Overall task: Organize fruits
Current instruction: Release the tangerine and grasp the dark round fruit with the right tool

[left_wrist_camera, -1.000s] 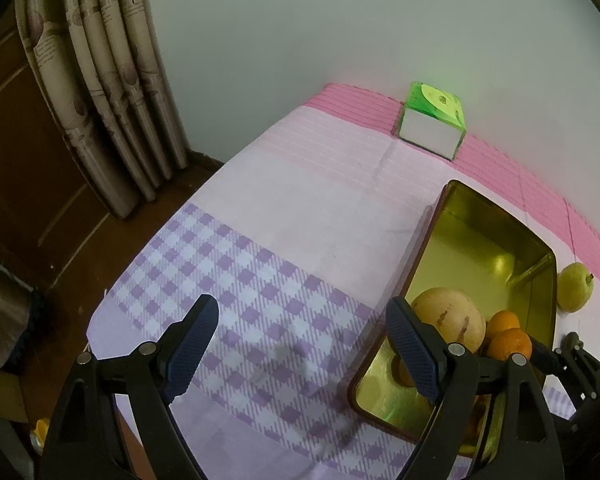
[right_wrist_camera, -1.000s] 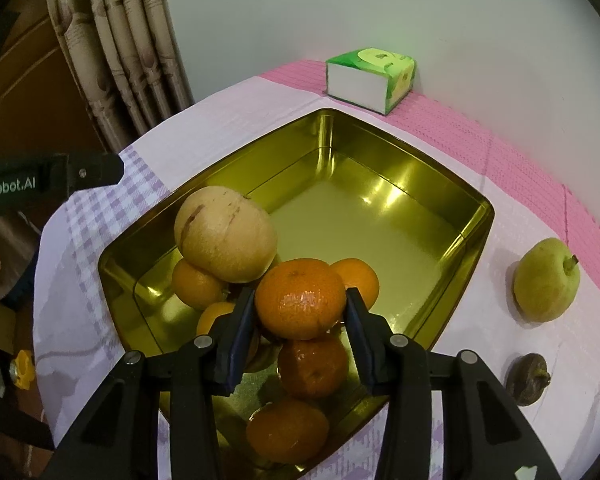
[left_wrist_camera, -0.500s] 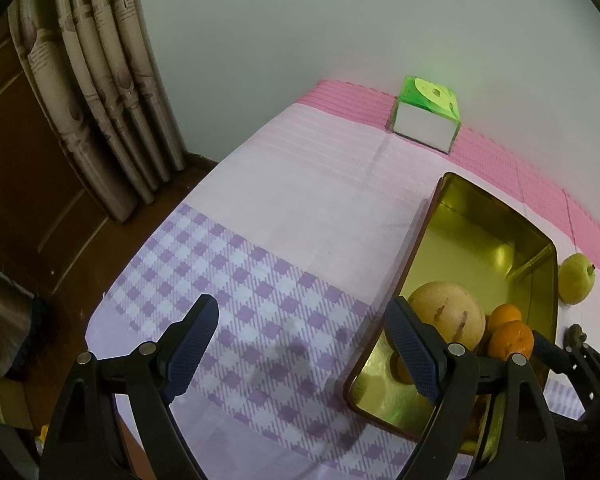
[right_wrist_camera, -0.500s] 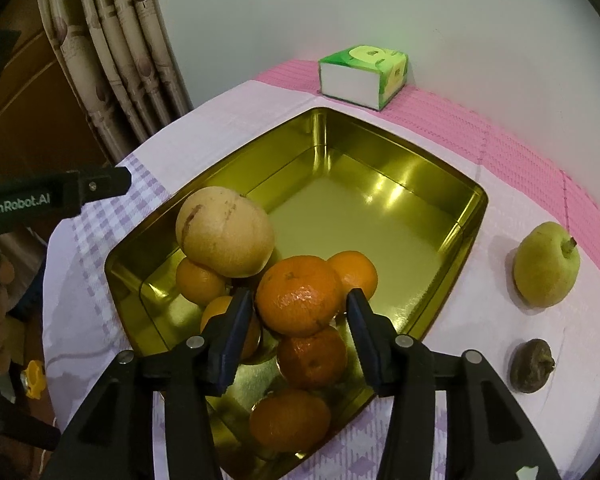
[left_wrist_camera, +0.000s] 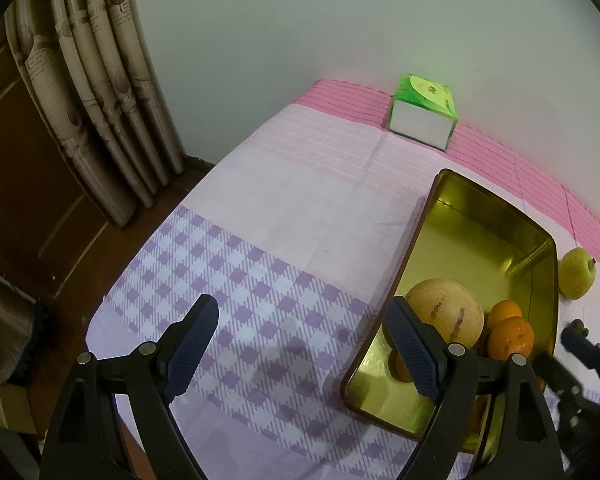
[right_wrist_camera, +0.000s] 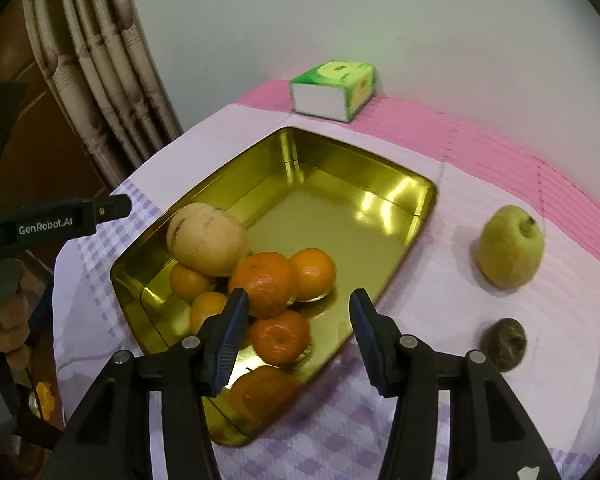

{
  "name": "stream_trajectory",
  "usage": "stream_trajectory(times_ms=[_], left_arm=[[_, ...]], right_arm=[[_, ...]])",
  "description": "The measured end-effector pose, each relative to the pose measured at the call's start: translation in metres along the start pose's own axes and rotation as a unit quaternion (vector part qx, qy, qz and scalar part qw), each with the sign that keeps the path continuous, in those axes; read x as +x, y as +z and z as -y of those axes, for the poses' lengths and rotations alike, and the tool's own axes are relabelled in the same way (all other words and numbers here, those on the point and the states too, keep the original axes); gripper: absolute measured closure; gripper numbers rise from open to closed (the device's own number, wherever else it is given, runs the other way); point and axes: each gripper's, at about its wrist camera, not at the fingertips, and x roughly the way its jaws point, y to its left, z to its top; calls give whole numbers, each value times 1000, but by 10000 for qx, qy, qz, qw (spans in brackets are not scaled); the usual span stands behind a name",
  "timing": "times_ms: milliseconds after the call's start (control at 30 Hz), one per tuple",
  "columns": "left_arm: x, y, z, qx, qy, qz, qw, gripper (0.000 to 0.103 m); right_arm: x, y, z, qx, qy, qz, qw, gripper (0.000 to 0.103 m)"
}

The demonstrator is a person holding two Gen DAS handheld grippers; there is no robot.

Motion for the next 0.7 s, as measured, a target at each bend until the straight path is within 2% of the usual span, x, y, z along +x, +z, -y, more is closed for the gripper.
stream_trajectory(times_ms=[167, 433, 700], left_arm=[[0, 0, 1, 41, 15, 13, 10000, 17], [1, -1, 6, 156, 19, 11, 9999, 17], [-2, -3, 19, 413, -146, 111, 9990, 17]], right_arm=[[-10, -7, 26, 241, -207, 85, 9995, 52], [-19, -25, 88, 815, -694, 73, 9942, 52], [-14, -36, 122, 1157, -861, 14, 9895, 52]])
